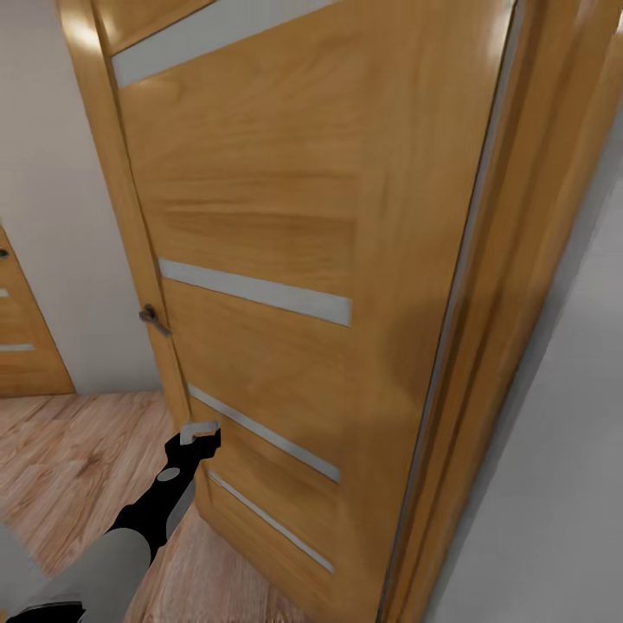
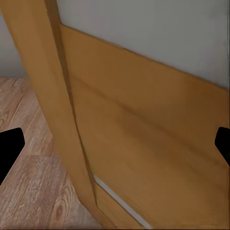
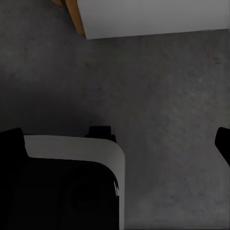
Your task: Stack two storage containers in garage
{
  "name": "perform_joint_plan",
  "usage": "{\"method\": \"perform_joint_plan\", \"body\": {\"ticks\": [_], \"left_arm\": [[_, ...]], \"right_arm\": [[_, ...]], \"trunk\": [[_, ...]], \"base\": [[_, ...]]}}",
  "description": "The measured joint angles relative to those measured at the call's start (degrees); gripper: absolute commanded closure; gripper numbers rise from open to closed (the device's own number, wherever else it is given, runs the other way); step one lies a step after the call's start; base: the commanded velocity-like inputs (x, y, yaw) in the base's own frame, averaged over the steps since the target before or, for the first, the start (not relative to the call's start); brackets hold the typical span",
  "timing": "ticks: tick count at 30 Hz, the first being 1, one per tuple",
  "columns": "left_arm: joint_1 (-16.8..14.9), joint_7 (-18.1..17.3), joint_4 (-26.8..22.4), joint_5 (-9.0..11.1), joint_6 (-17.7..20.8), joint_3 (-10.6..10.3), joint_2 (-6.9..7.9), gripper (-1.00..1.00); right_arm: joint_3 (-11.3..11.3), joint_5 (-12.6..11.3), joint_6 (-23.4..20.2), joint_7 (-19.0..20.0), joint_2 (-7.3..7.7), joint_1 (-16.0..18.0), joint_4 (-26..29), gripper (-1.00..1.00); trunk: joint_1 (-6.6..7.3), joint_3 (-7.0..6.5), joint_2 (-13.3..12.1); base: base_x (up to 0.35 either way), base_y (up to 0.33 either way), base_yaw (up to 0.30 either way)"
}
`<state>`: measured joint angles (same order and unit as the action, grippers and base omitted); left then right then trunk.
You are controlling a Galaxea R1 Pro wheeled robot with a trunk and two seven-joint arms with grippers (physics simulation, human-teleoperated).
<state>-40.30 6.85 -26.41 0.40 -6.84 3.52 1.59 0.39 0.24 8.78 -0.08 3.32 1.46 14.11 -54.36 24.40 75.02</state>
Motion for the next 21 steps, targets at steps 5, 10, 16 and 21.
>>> {"method": "perform_joint_plan", "body": {"ticks": [5, 10, 16, 21], "left_arm": [[0.0, 0.0, 0.0, 0.0, -0.02, 0.05, 0.0, -1.0], [0.0, 0.0, 0.0, 0.0, -0.07, 0.04, 0.05, -1.0], [0.0, 0.0, 0.06, 0.0, -0.05, 0.08, 0.05, -1.0], [0.0, 0.0, 0.08, 0.0, -0.01, 0.08, 0.07, -1.0]], "right_arm": [[0.01, 0.0, 0.0, 0.0, 0.0, 0.0, 0.0, -1.0], [0.01, 0.0, 0.0, 0.0, 0.01, 0.0, 0.0, -1.0], [0.01, 0.0, 0.0, 0.0, 0.01, 0.0, -0.01, -1.0], [0.02, 0.0, 0.0, 0.0, 0.01, 0.0, -0.01, -1.0]], "trunk": [[0.02, 0.0, 0.01], [0.02, 0.0, 0.0], [0.03, 0.0, 0.0], [0.03, 0.0, 0.0]], "base": [[-0.107, 0.0, 0.0], [-0.024, 0.001, 0.0], [-0.005, 0.166, 0.0], [-0.001, 0.282, 0.0]]}}
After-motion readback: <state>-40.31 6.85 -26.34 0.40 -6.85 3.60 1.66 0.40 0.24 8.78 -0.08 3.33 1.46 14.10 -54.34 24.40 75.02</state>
